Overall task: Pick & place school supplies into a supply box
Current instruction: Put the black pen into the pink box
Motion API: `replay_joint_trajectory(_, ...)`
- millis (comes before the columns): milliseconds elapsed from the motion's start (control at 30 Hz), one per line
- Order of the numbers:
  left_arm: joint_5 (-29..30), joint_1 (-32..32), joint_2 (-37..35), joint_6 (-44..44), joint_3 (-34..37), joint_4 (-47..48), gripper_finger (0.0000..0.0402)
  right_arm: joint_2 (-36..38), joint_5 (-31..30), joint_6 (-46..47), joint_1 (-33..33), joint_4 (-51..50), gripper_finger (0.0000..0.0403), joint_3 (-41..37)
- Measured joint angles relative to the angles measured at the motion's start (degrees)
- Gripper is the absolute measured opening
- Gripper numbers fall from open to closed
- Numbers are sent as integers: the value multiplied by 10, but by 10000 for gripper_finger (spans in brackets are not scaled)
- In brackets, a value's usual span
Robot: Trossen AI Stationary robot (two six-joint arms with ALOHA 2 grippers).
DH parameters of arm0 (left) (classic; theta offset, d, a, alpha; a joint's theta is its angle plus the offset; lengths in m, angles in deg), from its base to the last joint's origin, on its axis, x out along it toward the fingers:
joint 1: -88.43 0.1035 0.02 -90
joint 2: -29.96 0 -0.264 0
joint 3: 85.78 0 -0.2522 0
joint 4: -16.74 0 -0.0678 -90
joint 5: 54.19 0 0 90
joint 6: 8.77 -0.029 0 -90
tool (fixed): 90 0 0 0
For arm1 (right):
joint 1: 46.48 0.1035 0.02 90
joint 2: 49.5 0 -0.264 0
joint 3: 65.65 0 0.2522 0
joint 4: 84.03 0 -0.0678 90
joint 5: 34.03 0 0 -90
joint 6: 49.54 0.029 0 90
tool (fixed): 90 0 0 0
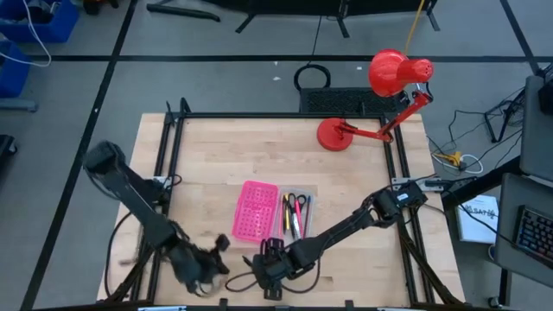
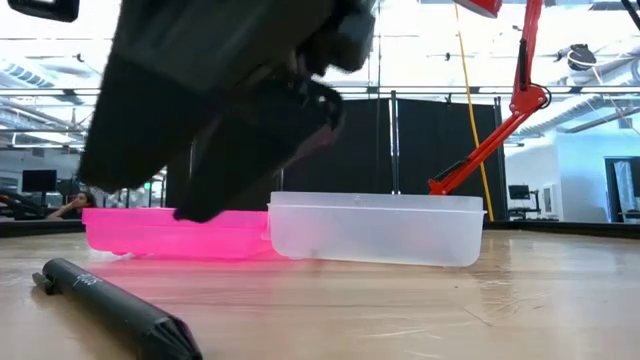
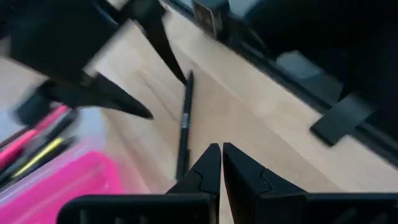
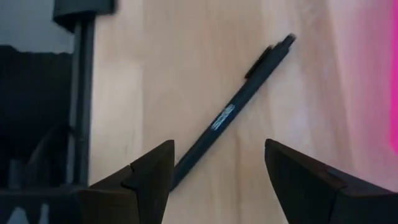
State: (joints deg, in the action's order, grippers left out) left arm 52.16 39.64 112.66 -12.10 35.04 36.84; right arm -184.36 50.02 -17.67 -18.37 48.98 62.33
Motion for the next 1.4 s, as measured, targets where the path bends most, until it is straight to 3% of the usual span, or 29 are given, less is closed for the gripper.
replay_joint_trajectory(200,-2,11,171,-23,-124,55,26,5,0,2,17,-9,242,0)
replay_joint_trajectory(400,-20,45,260,-85,-227,167,26,5,0,25,30,-55,242,0)
replay_joint_trajectory(633,-39,83,273,-126,-265,199,27,5,-16,29,43,-103,242,0)
replay_joint_trajectory(767,-83,97,273,-128,-265,198,40,5,-33,21,50,-115,242,0)
replay_joint_trajectory(1067,-107,106,273,-98,-265,210,163,5,-33,15,52,-119,242,0)
replay_joint_trajectory(1167,-115,114,274,-95,-265,223,188,5,-34,11,52,-121,242,0)
replay_joint_trajectory(1400,-124,136,274,-79,-264,236,174,19,-63,-1,51,-145,242,0)
